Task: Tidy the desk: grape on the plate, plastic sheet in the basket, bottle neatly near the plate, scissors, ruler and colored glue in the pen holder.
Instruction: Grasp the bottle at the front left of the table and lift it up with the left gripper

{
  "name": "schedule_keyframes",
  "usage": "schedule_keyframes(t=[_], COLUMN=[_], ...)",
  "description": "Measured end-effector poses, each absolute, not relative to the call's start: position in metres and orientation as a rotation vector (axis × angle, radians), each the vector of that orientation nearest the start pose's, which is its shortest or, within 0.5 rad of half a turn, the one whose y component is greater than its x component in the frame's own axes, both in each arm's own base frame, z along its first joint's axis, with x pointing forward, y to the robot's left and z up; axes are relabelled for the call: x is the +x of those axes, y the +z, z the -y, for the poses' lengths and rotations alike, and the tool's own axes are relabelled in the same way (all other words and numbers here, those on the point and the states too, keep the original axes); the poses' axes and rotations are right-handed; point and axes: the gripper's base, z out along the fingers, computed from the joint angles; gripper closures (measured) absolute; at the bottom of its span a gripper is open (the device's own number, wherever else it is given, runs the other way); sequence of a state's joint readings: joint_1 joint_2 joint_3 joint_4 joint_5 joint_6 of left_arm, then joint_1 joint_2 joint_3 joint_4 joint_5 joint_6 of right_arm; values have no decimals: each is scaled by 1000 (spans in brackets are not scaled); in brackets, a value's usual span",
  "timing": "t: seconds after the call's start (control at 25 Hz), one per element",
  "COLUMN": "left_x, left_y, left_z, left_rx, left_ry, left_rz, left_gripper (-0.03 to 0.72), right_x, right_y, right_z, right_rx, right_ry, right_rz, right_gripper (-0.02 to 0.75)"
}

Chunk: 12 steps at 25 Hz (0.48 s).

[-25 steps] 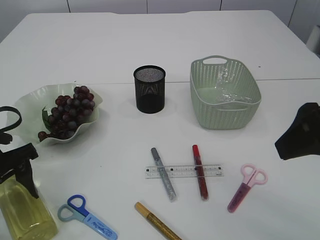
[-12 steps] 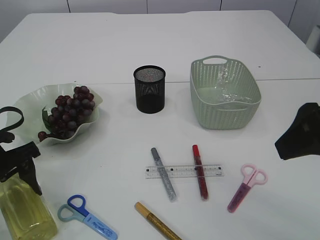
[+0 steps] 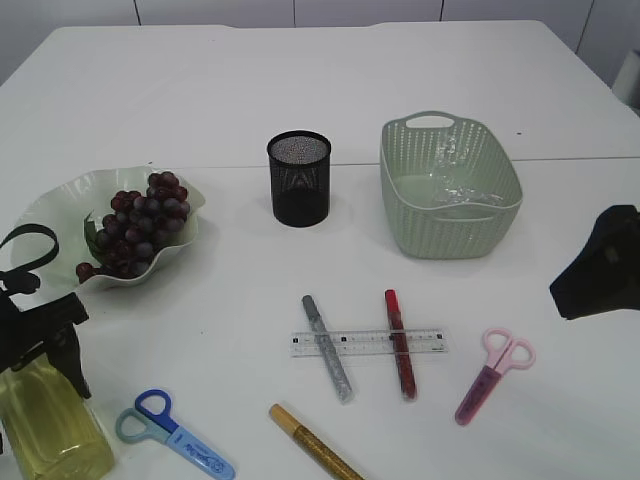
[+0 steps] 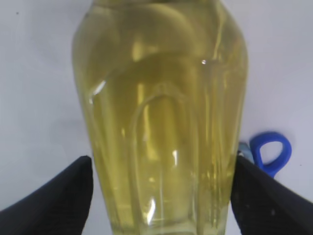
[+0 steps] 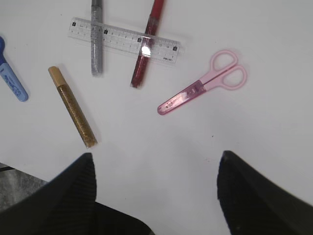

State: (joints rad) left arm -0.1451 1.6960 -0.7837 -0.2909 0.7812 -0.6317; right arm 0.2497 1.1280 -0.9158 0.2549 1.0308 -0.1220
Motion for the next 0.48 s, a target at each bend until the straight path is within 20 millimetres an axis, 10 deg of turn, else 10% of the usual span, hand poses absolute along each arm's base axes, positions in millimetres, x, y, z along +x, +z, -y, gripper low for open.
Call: schedule_keyframes(t=[0.48], left_x=[258], left_y=[137], left_z=[55], left_rx=[-1092], left_ry=[-281], left_rz=[-3005], left_gripper=[112], right_x=[191], right_y=[304], right_z=[-69], right_rx=[-390], right_ry=[368], right_rz=[-2693], right_gripper=[174])
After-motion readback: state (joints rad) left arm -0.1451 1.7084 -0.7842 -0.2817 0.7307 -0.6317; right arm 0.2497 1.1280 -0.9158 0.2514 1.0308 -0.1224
